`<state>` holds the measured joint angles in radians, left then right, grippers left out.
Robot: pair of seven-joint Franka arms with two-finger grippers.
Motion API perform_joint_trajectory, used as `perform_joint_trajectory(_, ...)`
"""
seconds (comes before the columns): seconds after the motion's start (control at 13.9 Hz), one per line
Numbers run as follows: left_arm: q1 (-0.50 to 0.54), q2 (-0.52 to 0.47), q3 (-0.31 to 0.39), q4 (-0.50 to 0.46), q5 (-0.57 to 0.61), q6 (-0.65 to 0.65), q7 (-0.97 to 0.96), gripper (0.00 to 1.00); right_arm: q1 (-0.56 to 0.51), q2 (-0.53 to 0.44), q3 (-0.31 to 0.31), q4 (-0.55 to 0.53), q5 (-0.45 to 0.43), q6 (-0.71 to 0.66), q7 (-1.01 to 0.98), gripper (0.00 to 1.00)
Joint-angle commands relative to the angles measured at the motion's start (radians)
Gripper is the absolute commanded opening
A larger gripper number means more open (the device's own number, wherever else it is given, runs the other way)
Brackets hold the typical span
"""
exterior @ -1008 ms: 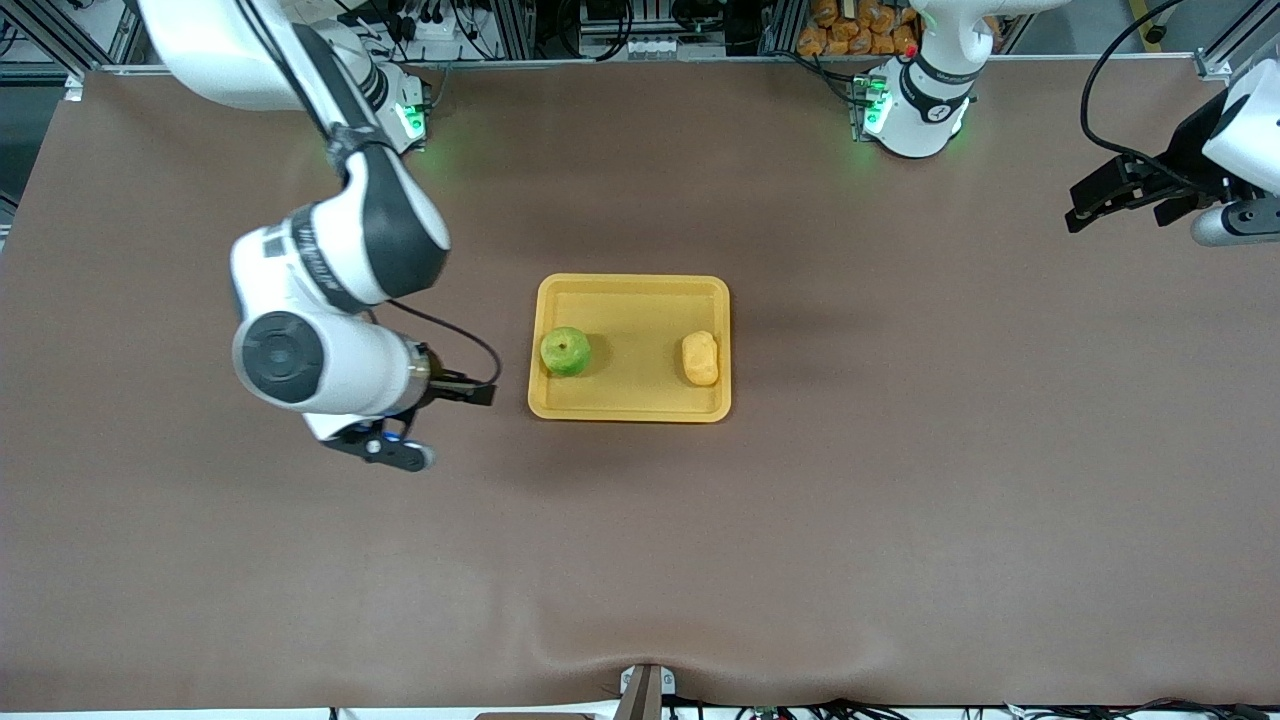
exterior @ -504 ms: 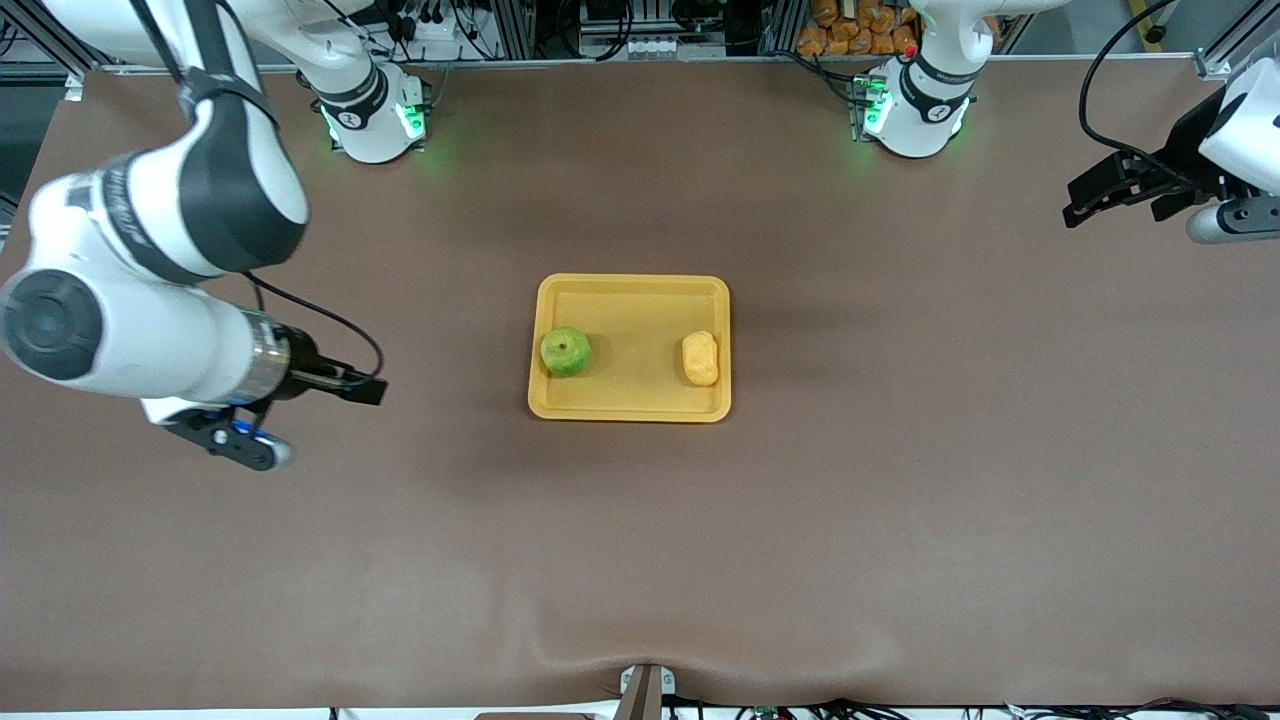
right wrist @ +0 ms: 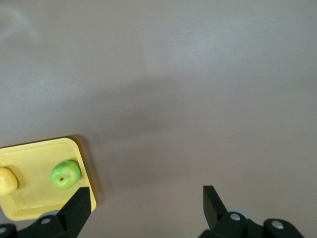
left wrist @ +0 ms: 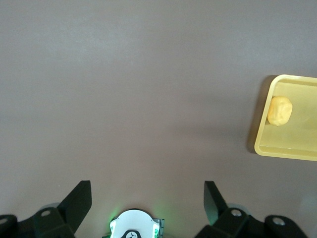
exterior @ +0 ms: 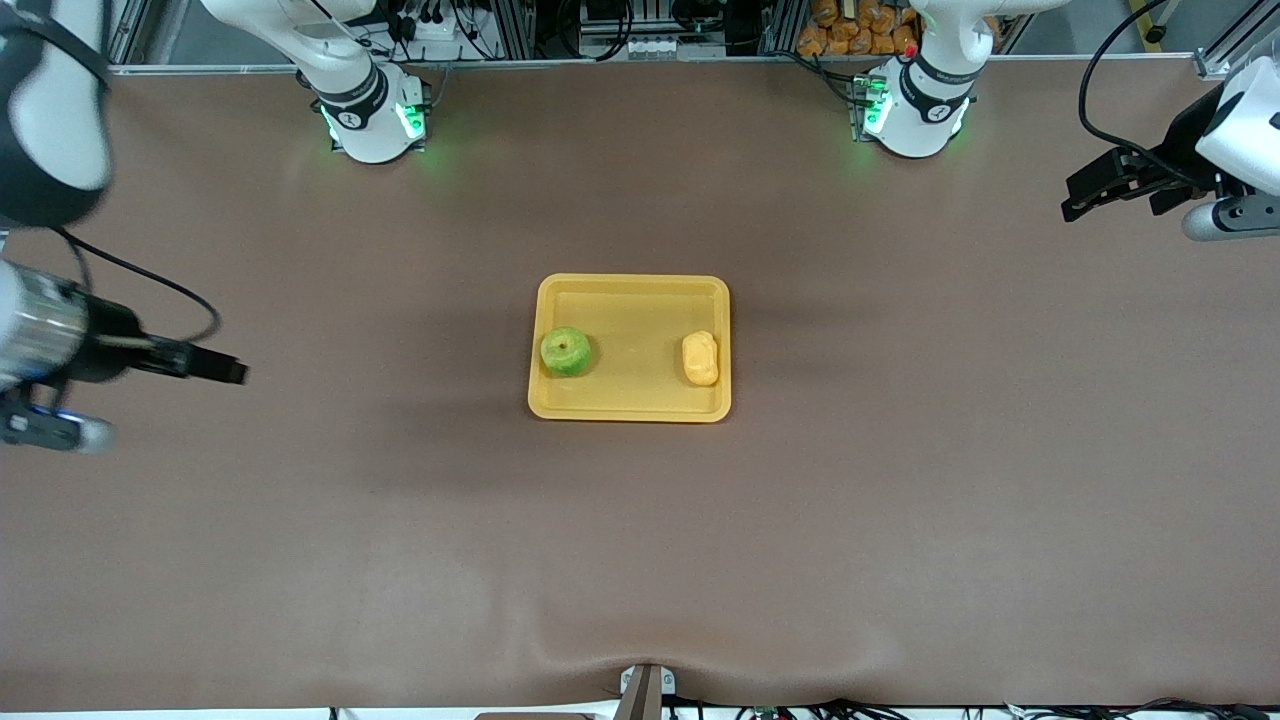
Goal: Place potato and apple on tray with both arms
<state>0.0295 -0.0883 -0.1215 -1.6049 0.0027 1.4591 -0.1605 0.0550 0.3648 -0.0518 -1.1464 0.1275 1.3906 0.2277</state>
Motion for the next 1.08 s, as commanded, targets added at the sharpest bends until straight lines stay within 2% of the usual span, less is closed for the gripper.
perform_joint_trajectory(0.0,-0.002,-0.022,0.005,-0.006,-0.001,-0.014,0.007,1.00,-0.012,-0.113,0.015,-0.085,-0.035,-0.009,-0.011,1.00)
perform_joint_trajectory(0.29,-0.002,-0.022,0.003,-0.006,-0.001,-0.016,0.007,1.00,-0.004,-0.274,0.020,-0.260,-0.086,0.057,-0.017,1.00)
perform_joint_trajectory(0.72,-0.002,-0.022,0.003,-0.006,-0.001,-0.016,0.007,1.00,-0.011,-0.403,0.018,-0.381,-0.086,0.064,-0.028,1.00)
perform_joint_trajectory(1.01,-0.002,-0.022,0.003,-0.006,-0.001,-0.014,0.009,1.00,-0.020,-0.451,0.015,-0.429,-0.088,0.074,-0.146,1.00)
